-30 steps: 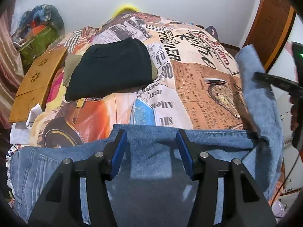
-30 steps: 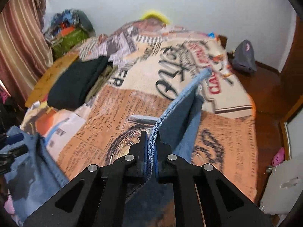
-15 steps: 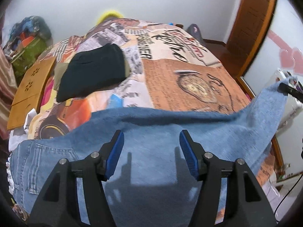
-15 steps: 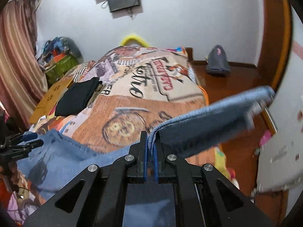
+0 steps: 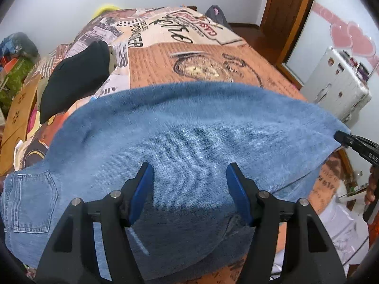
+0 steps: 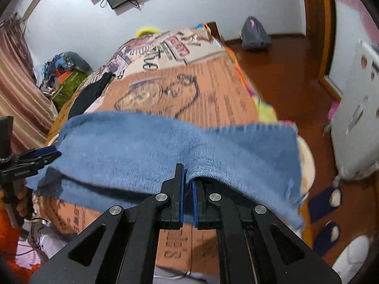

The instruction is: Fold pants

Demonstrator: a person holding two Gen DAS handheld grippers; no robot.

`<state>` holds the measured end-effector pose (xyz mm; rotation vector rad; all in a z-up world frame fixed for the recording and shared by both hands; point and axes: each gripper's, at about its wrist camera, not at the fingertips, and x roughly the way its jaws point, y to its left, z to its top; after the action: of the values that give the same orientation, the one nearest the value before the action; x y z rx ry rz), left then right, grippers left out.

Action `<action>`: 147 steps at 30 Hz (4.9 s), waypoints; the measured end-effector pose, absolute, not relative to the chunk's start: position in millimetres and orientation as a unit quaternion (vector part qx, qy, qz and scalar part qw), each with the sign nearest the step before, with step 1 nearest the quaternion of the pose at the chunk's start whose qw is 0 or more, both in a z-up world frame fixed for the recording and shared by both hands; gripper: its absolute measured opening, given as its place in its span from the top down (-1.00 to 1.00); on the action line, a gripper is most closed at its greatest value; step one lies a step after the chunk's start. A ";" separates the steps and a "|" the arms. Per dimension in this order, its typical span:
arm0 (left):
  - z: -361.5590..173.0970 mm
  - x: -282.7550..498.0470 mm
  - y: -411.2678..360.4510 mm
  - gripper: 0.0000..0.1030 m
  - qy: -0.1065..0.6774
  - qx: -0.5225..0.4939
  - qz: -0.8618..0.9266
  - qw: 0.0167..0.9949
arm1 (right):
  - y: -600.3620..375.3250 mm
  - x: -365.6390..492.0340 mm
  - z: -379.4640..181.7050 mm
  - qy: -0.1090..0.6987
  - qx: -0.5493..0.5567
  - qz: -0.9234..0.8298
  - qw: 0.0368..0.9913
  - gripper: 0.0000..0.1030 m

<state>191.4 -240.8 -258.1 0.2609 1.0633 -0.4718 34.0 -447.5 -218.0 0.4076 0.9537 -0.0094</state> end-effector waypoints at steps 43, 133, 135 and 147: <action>-275.8 121.5 -485.4 -0.32 0.524 0.203 -0.402 0.723 | -530.7 -51.7 -244.0 0.474 0.226 -0.096 0.846 -0.04; -254.3 133.6 -235.8 0.17 0.491 0.170 -0.333 0.787 | -361.1 26.2 -221.3 0.468 0.083 0.008 0.880 -0.16; -256.1 133.8 -241.8 0.17 0.479 0.177 -0.337 0.791 | -354.5 32.6 -223.8 0.466 0.079 0.014 0.881 -0.16; -242.3 137.6 -249.8 0.77 0.443 0.178 -0.344 0.809 | -332.5 43.2 -221.4 0.444 0.050 0.060 0.893 0.76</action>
<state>137.6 -249.8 -242.3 0.3814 0.9471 -0.7352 43.2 -332.5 -221.4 0.1042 0.9202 0.1238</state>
